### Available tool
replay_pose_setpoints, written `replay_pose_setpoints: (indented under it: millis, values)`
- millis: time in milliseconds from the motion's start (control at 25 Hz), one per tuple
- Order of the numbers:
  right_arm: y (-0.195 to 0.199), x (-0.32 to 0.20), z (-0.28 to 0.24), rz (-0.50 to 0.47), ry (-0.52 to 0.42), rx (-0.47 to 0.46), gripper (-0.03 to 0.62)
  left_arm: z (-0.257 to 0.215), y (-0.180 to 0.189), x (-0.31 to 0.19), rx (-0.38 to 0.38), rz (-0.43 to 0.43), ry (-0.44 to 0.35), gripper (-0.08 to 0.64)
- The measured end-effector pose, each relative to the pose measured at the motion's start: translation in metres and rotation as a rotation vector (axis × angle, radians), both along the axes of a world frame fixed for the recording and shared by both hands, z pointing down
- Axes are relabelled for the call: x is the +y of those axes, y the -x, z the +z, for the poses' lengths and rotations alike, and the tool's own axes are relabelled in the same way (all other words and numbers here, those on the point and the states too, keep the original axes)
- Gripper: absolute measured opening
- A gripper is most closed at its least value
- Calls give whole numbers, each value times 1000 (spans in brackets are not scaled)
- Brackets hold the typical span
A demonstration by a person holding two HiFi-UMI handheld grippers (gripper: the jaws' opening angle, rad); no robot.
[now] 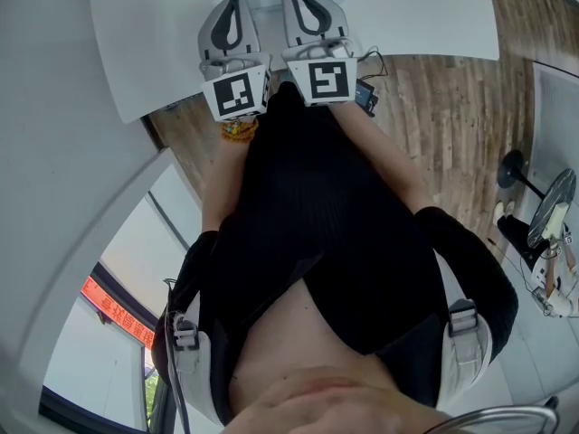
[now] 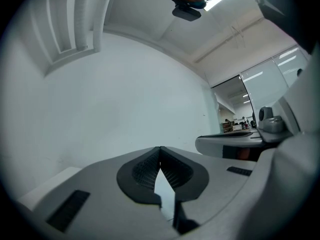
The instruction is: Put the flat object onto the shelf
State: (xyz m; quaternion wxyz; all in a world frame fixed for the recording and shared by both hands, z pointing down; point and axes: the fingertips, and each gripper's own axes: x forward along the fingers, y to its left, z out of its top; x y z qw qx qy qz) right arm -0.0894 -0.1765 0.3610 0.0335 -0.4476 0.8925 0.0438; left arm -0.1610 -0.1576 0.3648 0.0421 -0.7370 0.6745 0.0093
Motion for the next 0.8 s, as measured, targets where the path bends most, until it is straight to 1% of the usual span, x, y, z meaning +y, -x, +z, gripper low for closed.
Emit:
replay_pose_setpoints:
  millis: [80, 200, 320, 400, 480, 600, 680, 800]
  values:
    - [-1, 0, 3, 4, 8, 5, 32, 1, 1, 0, -9, 2, -4, 14]
    - [-4, -1, 5, 11, 2, 19, 32, 4, -2, -2, -3, 13, -15, 14]
    - [-5, -4, 6, 19, -25, 22, 32, 8, -4, -4, 12, 22, 8, 14]
    - [-4, -5, 10, 25, 7, 12, 32, 8, -2, -4, -12, 24, 14, 14]
    - [-8, -5, 10, 31, 26, 13, 32, 9, -3, -5, -21, 25, 14, 14]
    - [-8, -4, 11, 35, 23, 28, 32, 9, -3, -4, -11, 31, 13, 14]
    - [-7, -6, 13, 32, 27, 30, 32, 9, -3, -6, -18, 28, 11, 14]
    - [-8, -8, 13, 29, 26, 26, 32, 16, -5, -8, -22, 22, 36, 14]
